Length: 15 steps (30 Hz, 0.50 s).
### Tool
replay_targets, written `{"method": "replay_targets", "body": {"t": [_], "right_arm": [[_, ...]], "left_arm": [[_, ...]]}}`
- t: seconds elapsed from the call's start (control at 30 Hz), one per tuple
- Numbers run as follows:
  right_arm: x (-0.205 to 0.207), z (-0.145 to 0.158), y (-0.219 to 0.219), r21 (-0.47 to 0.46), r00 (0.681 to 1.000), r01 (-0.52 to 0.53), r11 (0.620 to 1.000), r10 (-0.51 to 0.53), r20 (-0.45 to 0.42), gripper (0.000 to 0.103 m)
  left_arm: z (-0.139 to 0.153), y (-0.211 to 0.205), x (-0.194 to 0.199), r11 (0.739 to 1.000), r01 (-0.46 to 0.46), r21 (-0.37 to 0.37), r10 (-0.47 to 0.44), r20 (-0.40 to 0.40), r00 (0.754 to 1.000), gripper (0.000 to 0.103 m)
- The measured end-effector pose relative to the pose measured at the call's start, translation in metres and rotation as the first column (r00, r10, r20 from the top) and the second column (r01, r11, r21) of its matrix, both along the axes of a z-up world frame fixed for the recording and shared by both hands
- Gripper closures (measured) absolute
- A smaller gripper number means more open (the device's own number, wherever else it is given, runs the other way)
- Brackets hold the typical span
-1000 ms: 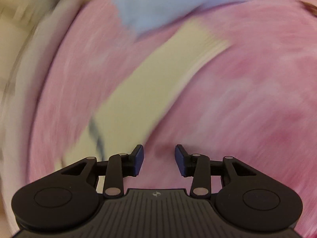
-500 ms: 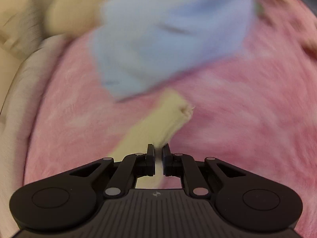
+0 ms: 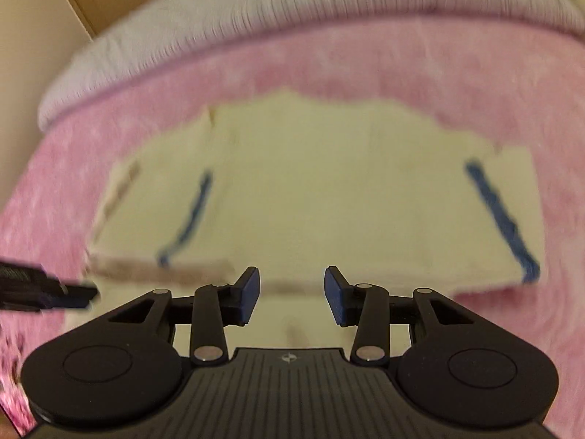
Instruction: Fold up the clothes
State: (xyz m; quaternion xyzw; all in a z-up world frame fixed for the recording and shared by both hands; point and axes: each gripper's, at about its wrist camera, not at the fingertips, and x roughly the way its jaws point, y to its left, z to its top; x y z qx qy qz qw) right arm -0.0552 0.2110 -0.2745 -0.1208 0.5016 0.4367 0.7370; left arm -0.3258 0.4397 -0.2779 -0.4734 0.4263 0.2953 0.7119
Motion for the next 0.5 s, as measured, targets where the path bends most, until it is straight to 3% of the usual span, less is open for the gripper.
{"method": "replay_targets", "body": {"t": [0.1,0.17,0.33,0.4,0.5], "right_arm": [[0.031,-0.013,-0.029,-0.073,0.991,0.125,0.989,-0.129,-0.048,0.059],[0.059,-0.019,-0.059,-0.115,0.968,0.238,0.964,-0.246,-0.056,0.057],[0.111,-0.029,-0.143,-0.208,0.845,0.509,0.835,-0.531,-0.067,0.055],[0.122,-0.032,-0.163,-0.215,0.807,0.559,0.801,-0.585,-0.081,0.055],[0.115,-0.034,-0.170,-0.219,0.802,0.562,0.798,-0.590,-0.092,0.050]], "left_arm": [[-0.008,-0.009,0.005,0.999,-0.016,-0.043,0.017,0.028,0.999,0.072],[-0.017,-0.015,0.017,0.996,-0.021,-0.084,0.026,0.061,0.998,0.071],[-0.037,-0.028,0.067,0.984,-0.031,-0.178,0.064,0.183,0.981,0.063],[-0.045,-0.028,0.087,0.985,-0.026,-0.173,0.058,0.186,0.981,0.063],[-0.058,-0.029,0.113,0.988,-0.014,-0.156,0.040,0.165,0.985,0.063]]}}
